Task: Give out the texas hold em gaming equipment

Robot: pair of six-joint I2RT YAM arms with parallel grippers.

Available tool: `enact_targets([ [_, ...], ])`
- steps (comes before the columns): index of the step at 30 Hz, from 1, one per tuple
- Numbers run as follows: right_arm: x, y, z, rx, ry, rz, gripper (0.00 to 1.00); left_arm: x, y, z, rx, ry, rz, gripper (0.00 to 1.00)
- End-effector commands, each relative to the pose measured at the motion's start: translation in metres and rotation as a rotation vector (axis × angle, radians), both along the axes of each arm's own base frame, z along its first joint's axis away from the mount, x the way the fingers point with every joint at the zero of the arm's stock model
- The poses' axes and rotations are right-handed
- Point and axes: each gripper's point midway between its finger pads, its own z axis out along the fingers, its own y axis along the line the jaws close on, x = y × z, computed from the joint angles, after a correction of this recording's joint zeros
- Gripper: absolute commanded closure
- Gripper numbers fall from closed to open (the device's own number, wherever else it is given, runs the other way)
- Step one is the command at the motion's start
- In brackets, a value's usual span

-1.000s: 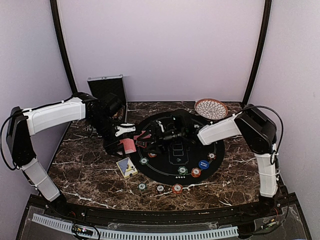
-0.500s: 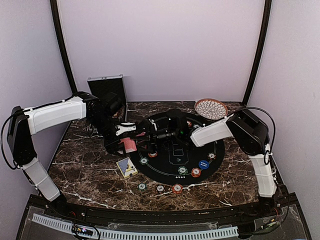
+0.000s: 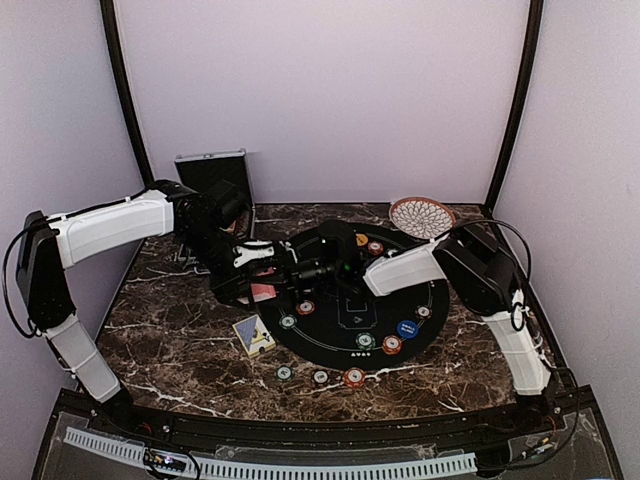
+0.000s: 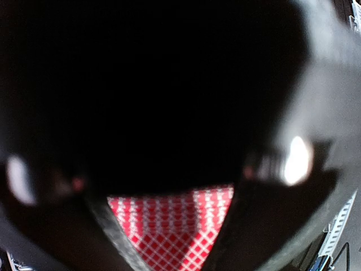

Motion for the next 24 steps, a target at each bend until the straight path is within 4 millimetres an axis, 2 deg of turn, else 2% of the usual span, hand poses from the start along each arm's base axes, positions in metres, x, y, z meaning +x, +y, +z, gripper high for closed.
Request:
enact_targets([
  [1, -0.004, 0.007, 0.0, 0.0, -0.011, 0.028, 0.29, -0.002, -0.004, 0.012, -0.028, 0.006, -0.01, 0.97],
  [6, 0.007, 0.002, -0.023, -0.134, -0.036, -0.018, 0.29, -0.003, -0.004, 0.013, -0.028, 0.007, -0.012, 0.97],
  [12, 0.018, -0.012, -0.033, -0.185, -0.044, -0.07, 0.32, -0.003, -0.004, 0.014, -0.03, 0.005, -0.012, 0.97],
  [18, 0.023, -0.026, -0.025, -0.171, -0.044, -0.094, 0.36, -0.002, -0.004, 0.015, -0.03, 0.002, -0.01, 0.97],
  [24, 0.019, -0.03, -0.012, -0.144, -0.048, -0.093, 0.4, -0.002, -0.004, 0.014, -0.03, 0.002, -0.01, 0.97],
])
